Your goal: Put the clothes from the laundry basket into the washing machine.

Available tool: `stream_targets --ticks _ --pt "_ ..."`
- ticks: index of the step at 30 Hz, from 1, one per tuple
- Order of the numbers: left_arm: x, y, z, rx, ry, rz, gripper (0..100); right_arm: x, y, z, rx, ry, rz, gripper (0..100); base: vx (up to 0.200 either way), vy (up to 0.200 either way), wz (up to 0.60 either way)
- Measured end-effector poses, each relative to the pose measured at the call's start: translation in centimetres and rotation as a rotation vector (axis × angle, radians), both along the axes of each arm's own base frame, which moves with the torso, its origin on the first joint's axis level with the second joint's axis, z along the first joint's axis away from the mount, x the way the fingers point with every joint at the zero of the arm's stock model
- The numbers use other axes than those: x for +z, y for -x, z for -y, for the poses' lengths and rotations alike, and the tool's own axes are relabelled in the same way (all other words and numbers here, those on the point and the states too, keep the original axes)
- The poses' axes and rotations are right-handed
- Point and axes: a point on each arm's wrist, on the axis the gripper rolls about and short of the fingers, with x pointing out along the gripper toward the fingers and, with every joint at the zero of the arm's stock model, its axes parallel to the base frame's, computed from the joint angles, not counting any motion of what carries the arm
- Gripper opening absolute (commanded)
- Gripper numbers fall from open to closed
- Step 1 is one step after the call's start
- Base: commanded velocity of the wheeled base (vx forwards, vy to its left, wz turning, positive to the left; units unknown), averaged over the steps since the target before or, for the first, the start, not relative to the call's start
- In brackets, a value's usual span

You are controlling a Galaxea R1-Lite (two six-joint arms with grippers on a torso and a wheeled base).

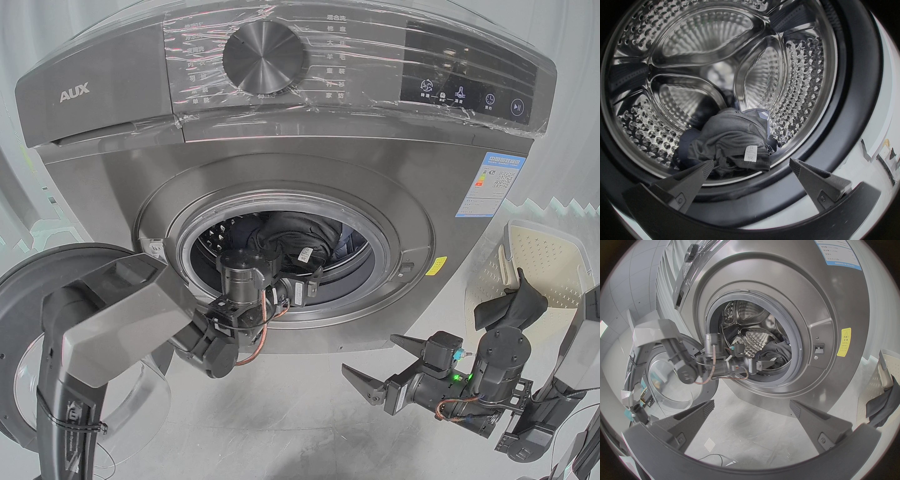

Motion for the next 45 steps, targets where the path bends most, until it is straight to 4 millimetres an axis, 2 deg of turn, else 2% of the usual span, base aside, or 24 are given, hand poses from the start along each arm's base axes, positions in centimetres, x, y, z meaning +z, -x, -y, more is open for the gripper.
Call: stream_targets --ticks 6,13,16,23,31,34,40,45 --pt "1.7 4.9 -1.1 -0.049 0.003 -0.017 100 0.0 0.3 0.4 -0.003 0.005 -0.005 100 0.000 0.000 0.00" --pt "4.0 11.9 -2.5 -0.151 0.031 -0.031 100 1.0 1.2 1.4 -0.007 -0.011 0.010 100 0.000 0.000 0.00" --pt "5.4 15.2 -3.6 -0.193 0.046 -0.024 100 1.5 2.1 2.4 -0.014 -0.020 0.014 100 0.000 0.000 0.00" --pt "7.9 20.5 -7.1 -0.202 0.080 0.019 100 3.7 4.4 6.0 -0.112 -0.069 0.066 100 -0.114 0.000 0.00" --pt "9.4 24.1 -11.2 -0.152 0.086 0.094 100 5.1 6.0 10.5 -0.282 -0.053 0.080 100 -0.200 0.000 0.00" --pt "9.5 25.0 -12.5 -0.128 0.079 0.113 100 5.1 6.9 11.9 -0.326 -0.005 0.052 100 -0.200 0.000 0.00" --pt "9.5 26.3 -15.0 -0.051 0.072 0.144 100 5.3 9.2 14.6 -0.433 0.040 0.055 100 0.000 0.000 0.00" --pt "9.3 27.1 -16.6 0.023 0.069 0.155 100 5.6 11.0 16.2 -0.519 0.042 0.093 100 0.000 -0.200 0.00"
